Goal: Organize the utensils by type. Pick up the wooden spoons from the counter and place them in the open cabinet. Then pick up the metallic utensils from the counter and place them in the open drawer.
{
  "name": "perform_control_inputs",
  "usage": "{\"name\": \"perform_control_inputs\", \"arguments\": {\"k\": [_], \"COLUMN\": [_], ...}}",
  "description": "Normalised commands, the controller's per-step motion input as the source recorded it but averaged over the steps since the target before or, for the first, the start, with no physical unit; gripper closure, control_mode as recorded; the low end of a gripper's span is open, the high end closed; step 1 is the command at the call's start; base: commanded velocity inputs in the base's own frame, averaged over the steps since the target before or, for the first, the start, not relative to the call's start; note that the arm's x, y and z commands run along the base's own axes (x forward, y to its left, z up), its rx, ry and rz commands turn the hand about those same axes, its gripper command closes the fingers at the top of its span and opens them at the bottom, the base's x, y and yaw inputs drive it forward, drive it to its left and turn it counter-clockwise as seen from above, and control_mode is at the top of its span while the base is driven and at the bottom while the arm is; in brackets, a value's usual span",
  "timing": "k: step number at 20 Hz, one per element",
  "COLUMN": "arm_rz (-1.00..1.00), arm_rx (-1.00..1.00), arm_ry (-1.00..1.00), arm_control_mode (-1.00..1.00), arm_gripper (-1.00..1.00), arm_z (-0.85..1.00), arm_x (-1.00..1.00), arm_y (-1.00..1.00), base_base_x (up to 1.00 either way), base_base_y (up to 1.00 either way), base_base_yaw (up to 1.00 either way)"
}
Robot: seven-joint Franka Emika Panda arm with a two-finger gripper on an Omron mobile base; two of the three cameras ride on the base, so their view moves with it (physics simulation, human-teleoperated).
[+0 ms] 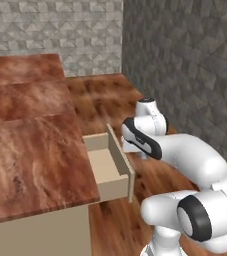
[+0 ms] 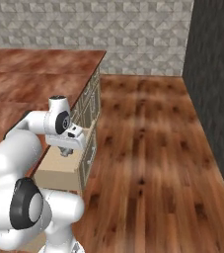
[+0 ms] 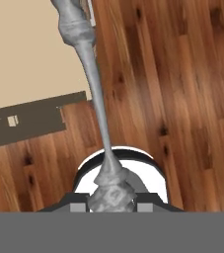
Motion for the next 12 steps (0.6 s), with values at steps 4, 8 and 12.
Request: {"name": "perform_control_inputs", "arguments": {"k": [4, 8, 12], "arm_rz": [0.00, 0.00, 0.00], "arm_rx": [0.00, 0.00, 0.00], "arm_ry": [0.00, 0.00, 0.00], "arm_control_mode": [1.00, 1.00, 1.00], "arm_gripper": [1.00, 1.00, 1.00], "arm_z": [0.00, 0.00, 0.00], "arm_x": [0.00, 0.00, 0.00], "arm_y": [0.00, 0.00, 0.00], "base_base_x": [0.43, 0.29, 0.40], "base_base_y": [-0.17, -0.19, -0.09], "base_base_yaw": [0.05, 0.06, 0.04]}}
